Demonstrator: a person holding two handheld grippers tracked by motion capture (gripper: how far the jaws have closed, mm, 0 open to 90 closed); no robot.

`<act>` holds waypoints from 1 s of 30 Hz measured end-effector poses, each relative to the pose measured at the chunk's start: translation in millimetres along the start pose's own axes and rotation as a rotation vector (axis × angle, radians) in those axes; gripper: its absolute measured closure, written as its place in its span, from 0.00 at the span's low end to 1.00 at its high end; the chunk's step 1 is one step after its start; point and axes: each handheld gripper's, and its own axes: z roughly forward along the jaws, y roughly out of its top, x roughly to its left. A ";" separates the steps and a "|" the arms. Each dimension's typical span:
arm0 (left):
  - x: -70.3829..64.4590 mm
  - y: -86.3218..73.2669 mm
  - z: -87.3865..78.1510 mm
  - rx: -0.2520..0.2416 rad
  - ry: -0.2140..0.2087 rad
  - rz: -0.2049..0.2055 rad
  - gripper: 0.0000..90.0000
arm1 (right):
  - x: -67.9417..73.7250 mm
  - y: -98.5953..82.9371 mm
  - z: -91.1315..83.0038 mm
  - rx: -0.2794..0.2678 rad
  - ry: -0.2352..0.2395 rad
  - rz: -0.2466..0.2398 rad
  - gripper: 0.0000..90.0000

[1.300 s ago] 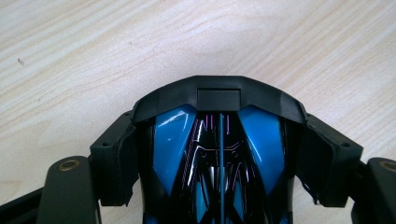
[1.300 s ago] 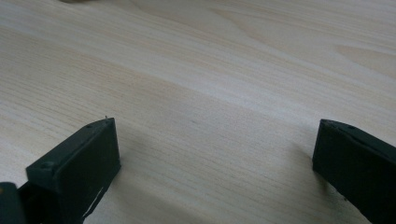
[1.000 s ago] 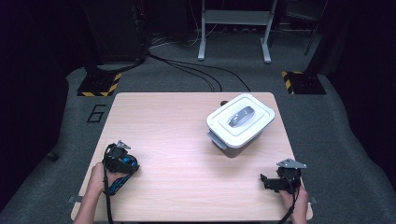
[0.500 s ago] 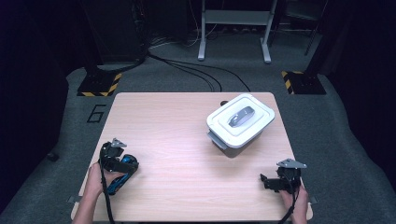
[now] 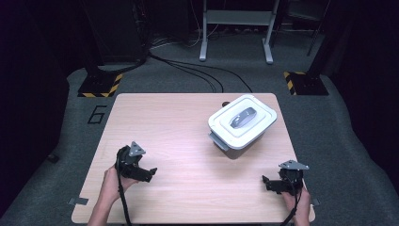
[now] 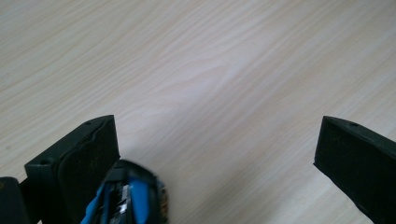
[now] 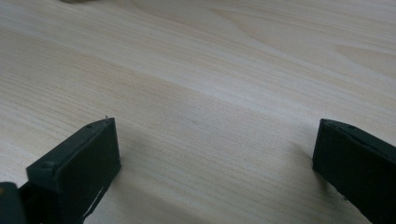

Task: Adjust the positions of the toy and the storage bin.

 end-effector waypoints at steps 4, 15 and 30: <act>-23.3 0.4 9.5 -0.009 -0.012 0.029 0.00 | 0.0 0.0 0.0 0.000 0.001 0.000 0.00; -71.5 -11.8 58.2 -0.015 -0.072 0.027 0.00 | 0.2 -0.1 -0.3 -0.002 0.005 -0.003 0.01; -73.7 -21.7 73.9 -0.087 -0.095 -0.038 0.00 | 0.7 -0.4 -0.7 0.001 0.011 -0.008 0.01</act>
